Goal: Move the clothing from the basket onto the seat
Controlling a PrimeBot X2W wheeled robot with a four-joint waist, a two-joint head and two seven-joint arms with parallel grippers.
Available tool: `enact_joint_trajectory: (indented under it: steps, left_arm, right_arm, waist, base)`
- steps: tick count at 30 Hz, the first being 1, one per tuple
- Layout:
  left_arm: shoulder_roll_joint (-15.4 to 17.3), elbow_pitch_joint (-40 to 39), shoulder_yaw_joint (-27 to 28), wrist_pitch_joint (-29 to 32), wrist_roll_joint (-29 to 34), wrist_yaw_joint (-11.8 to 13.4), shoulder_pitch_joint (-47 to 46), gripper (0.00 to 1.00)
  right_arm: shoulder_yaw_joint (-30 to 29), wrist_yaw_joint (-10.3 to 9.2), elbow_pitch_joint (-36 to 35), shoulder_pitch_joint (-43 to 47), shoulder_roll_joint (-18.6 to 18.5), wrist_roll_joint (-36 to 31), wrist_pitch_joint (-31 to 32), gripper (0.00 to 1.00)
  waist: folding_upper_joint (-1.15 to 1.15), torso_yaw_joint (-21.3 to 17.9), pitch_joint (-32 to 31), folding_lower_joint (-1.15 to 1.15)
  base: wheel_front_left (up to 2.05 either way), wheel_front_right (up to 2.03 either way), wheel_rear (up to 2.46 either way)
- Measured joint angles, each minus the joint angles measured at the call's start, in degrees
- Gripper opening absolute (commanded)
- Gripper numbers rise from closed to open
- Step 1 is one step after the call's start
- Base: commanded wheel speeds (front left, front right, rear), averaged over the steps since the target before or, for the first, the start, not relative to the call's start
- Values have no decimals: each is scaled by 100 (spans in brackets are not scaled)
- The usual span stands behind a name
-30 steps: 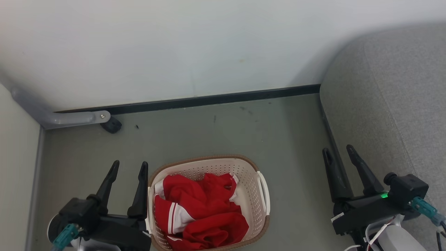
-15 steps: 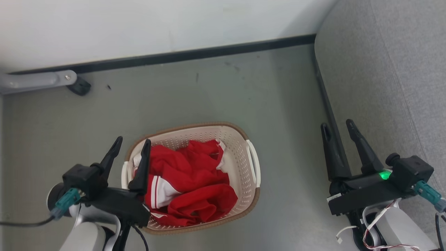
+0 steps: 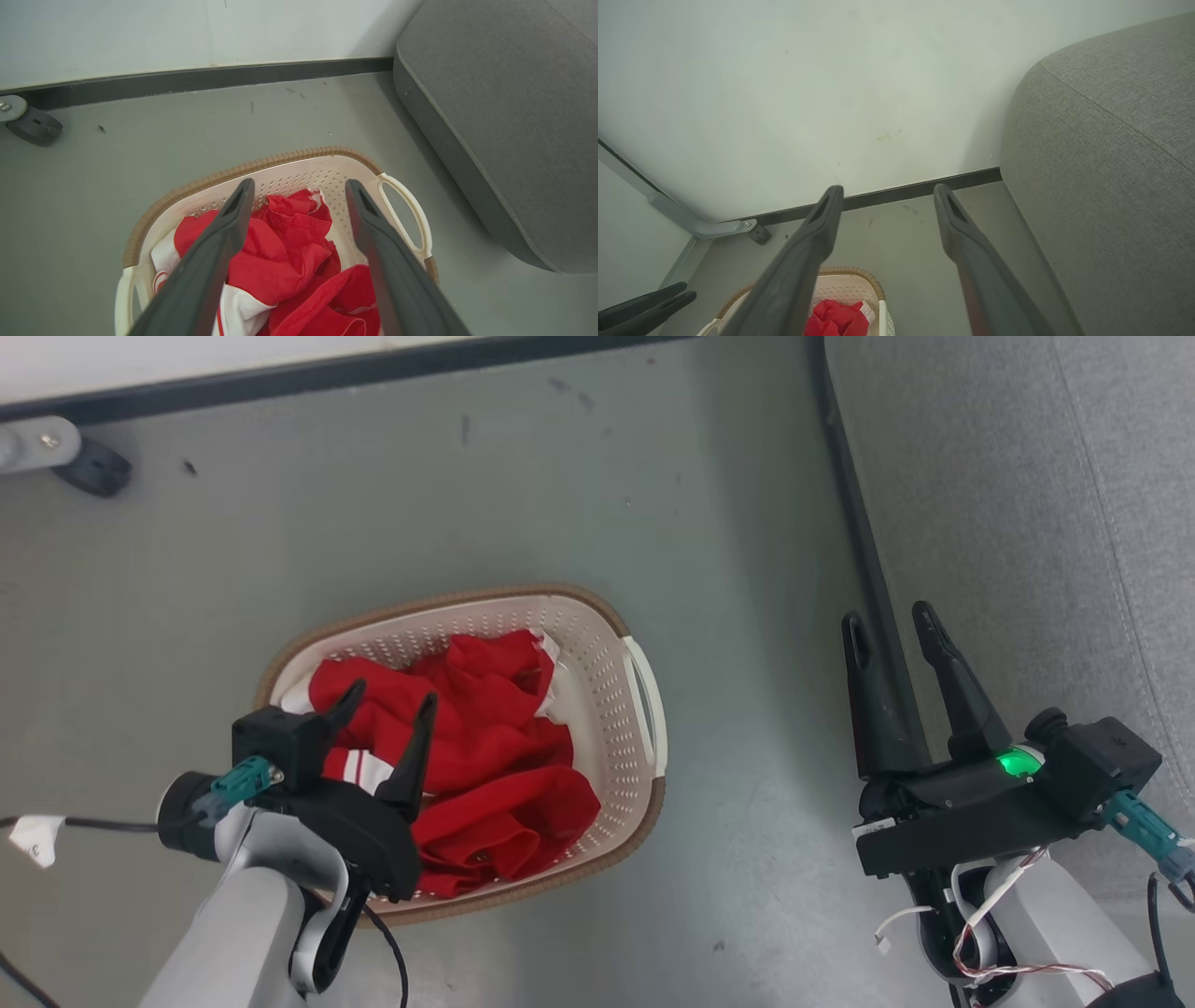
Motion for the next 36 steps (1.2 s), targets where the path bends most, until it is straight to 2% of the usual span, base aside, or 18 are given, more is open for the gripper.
enact_joint_trajectory:
  steps: [7,16,30,36]
  left_arm:
    - [-14,508,-164,263,124,-7,-408,100]
    - [-243,1319,-160,595,105,12,-989,100]
    - [-244,2496,78,945,113,519,-1543,100]
    - [-237,2725,32,1035,120,505,-1813,100]
  right_arm:
    - [-2,0,-59,-15,104,-38,0,100]
    - [-23,1,-159,-244,286,-145,-2,100]
    - [30,59,-152,-300,586,-302,-15,100]
    - [30,108,-123,-302,659,-312,-15,100]
  waist:
    - [0,-182,415,0]
    - [0,-385,957,0]
    - [0,-604,1460,-1]
    - [-1,-715,1559,-1]
  base:
    - [0,0,0]
    - [0,0,0]
    - [0,0,0]
    - [0,0,0]
